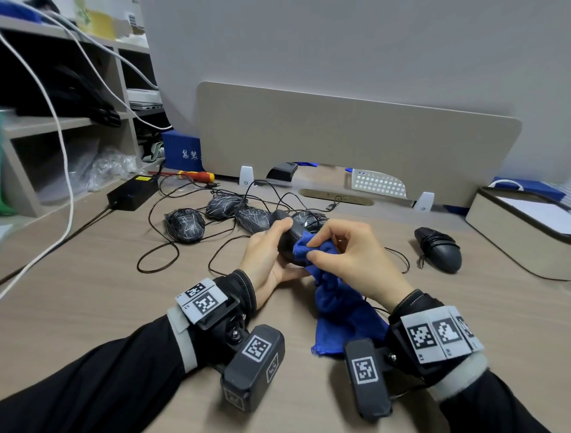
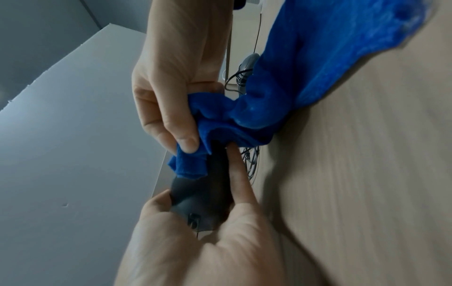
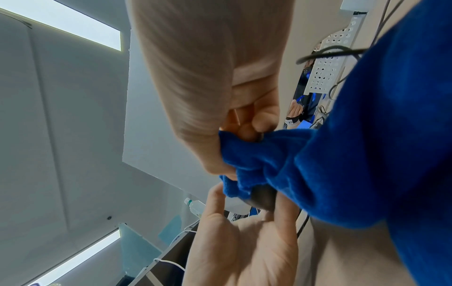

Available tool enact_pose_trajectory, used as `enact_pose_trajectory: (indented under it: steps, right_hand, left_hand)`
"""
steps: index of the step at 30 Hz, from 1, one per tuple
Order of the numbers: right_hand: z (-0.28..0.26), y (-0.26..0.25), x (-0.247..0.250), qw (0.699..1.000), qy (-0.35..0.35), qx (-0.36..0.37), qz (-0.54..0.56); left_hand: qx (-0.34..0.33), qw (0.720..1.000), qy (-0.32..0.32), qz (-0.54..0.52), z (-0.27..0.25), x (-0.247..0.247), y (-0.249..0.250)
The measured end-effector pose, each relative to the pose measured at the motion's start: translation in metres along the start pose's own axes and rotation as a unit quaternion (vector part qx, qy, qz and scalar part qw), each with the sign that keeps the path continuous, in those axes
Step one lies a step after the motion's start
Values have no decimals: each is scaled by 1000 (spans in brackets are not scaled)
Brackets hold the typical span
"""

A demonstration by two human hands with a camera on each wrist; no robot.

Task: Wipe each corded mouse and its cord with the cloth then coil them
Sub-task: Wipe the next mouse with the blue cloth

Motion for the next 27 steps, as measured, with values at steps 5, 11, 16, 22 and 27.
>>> enact_pose_trajectory:
  steps: [5,11,16,22,27]
  right_hand:
    - [0,0,4,1000,8,-6,30]
    - [-1,-3,7,997,33,-14,74]
    - [1,-3,29,989,109,6,102]
    - [1,4,38,979,163,-5,121]
    - [0,2,27,986,112,-12,124]
  left_hand:
    - [-18,1000,-10,23,-2,-3,4]
    - [-24,993,-41,109,-7,-7,4]
    - [-14,982,-125,142,-9,-18,-5]
    - [65,982,-170,58,-15,-26,-9]
    - [107,983,-148,3,-14,-24,-12]
Point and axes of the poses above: each hand's wrist, its own z-axis towards the middle knuckle, its own x-axis out of the back of the hand, y = z × x, the point moved 6 cm from there along z, towards the middle knuckle, and after that the axes turned 1 degree about -x, right-handed, at the moved point
